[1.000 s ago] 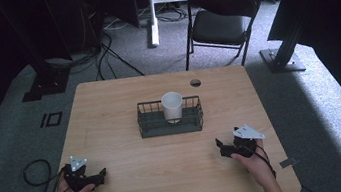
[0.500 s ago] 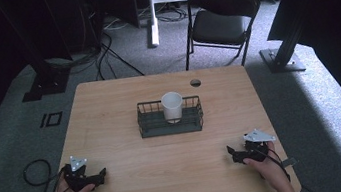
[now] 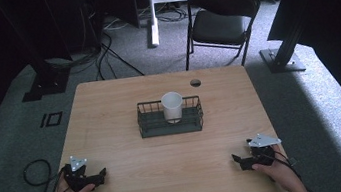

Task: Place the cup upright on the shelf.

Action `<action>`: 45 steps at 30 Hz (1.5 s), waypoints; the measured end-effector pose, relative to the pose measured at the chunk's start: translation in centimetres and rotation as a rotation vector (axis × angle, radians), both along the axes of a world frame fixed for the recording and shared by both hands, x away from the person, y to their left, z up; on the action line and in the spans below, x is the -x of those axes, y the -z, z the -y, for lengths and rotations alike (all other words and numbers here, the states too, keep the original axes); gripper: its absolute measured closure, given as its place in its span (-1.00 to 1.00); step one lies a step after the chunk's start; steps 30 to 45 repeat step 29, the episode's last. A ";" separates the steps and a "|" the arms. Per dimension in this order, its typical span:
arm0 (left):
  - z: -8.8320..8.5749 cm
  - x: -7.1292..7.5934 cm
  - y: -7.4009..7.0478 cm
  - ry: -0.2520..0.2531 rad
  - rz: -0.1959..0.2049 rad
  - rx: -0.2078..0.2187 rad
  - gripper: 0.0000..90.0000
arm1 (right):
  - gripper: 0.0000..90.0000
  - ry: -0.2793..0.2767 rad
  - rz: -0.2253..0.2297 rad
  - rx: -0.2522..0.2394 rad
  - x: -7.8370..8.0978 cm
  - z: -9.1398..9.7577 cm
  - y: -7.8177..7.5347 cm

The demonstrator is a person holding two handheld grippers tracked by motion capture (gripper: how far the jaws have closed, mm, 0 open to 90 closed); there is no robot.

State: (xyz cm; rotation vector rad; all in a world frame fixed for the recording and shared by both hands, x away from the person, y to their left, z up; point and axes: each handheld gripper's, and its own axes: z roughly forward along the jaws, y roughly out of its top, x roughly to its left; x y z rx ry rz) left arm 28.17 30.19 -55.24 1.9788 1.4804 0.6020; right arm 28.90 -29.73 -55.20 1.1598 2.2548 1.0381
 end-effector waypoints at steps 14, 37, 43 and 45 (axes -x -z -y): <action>0.0 0.0 0.0 0.000 0.000 0.000 -0.95 | -0.75 -0.034 -0.061 0.012 0.3 0.6 0.3; 0.0 0.0 0.0 0.000 0.001 0.000 -0.95 | -0.75 -0.034 -0.059 0.021 0.3 0.6 0.3; 0.0 0.0 0.0 0.000 0.001 0.000 -0.95 | -0.75 -0.034 -0.059 0.021 0.3 0.6 0.3; 0.0 0.0 0.0 0.000 0.001 0.000 -0.95 | -0.75 -0.034 -0.059 0.021 0.3 0.6 0.3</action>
